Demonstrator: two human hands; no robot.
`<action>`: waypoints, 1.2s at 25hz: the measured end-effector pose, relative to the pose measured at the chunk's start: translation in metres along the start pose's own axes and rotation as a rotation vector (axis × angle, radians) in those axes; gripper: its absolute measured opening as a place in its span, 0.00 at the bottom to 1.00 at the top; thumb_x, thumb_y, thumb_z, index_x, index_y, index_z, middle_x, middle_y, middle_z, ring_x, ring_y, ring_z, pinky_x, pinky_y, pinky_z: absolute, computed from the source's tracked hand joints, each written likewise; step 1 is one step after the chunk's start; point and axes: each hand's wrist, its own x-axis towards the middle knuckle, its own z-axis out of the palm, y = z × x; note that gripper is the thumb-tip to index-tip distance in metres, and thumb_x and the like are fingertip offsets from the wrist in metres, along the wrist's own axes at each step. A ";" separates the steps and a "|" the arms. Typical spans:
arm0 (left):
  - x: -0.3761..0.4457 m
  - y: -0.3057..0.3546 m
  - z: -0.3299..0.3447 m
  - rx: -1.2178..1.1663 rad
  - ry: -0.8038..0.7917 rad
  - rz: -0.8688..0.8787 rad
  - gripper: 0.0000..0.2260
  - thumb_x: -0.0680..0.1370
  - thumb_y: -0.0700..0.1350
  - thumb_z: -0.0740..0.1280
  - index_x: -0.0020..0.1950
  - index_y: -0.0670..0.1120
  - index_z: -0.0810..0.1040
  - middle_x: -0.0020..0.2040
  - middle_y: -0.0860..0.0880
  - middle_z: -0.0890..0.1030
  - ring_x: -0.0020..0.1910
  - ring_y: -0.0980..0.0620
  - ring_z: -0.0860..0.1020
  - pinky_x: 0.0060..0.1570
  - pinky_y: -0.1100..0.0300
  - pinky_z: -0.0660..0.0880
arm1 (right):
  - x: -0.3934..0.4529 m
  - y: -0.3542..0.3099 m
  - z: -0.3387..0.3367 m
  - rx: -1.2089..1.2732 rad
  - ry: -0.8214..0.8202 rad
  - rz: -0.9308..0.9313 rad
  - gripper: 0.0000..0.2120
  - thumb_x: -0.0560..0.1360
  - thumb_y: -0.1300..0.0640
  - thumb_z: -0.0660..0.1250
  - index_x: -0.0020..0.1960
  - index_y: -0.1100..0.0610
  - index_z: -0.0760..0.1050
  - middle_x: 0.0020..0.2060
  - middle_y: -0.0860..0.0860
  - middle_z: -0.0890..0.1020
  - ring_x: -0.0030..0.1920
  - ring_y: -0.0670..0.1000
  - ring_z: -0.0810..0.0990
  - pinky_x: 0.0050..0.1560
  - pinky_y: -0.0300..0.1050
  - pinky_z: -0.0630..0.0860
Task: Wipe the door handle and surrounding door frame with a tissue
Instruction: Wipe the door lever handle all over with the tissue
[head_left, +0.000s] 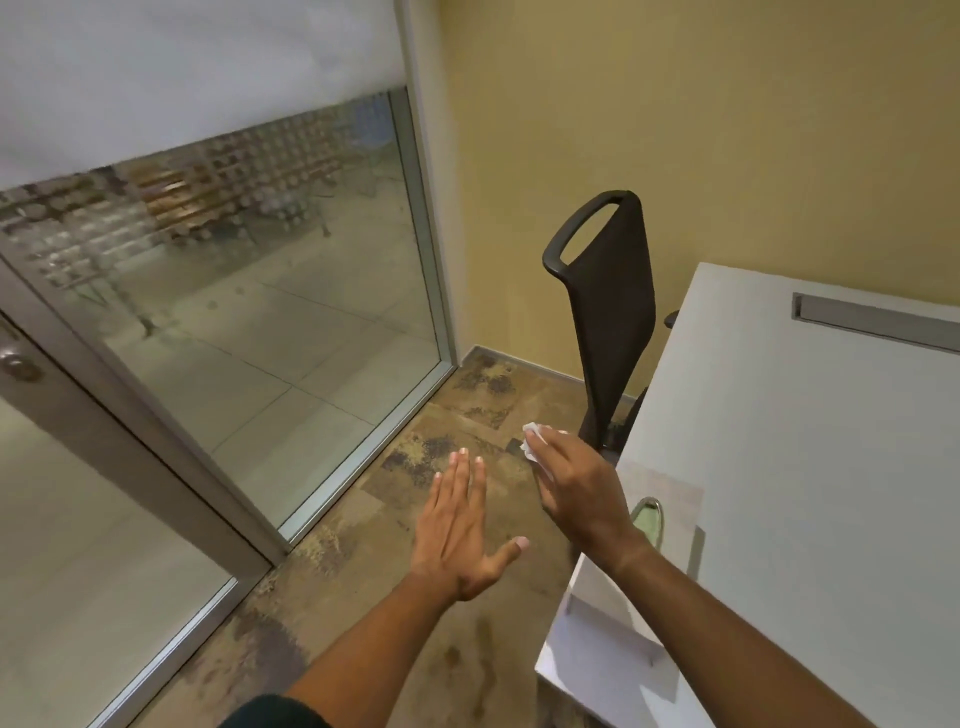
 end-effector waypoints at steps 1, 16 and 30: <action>-0.006 -0.009 -0.002 -0.002 0.009 -0.025 0.49 0.69 0.78 0.34 0.78 0.44 0.28 0.77 0.42 0.26 0.77 0.46 0.27 0.77 0.49 0.32 | 0.004 -0.009 0.007 -0.008 -0.001 -0.046 0.18 0.74 0.61 0.72 0.63 0.63 0.78 0.55 0.59 0.84 0.53 0.55 0.84 0.56 0.43 0.77; -0.132 -0.232 -0.065 0.024 0.308 -0.352 0.48 0.73 0.76 0.43 0.80 0.45 0.33 0.80 0.40 0.33 0.79 0.44 0.32 0.79 0.44 0.41 | 0.097 -0.235 0.109 0.155 0.057 -0.403 0.15 0.79 0.58 0.67 0.61 0.66 0.78 0.55 0.59 0.83 0.54 0.57 0.82 0.57 0.48 0.79; -0.232 -0.443 -0.105 0.091 0.484 -0.654 0.48 0.74 0.75 0.44 0.82 0.43 0.39 0.81 0.39 0.39 0.80 0.43 0.36 0.79 0.45 0.41 | 0.177 -0.448 0.238 0.394 0.111 -0.568 0.14 0.79 0.58 0.66 0.61 0.63 0.79 0.56 0.57 0.83 0.57 0.57 0.82 0.56 0.49 0.79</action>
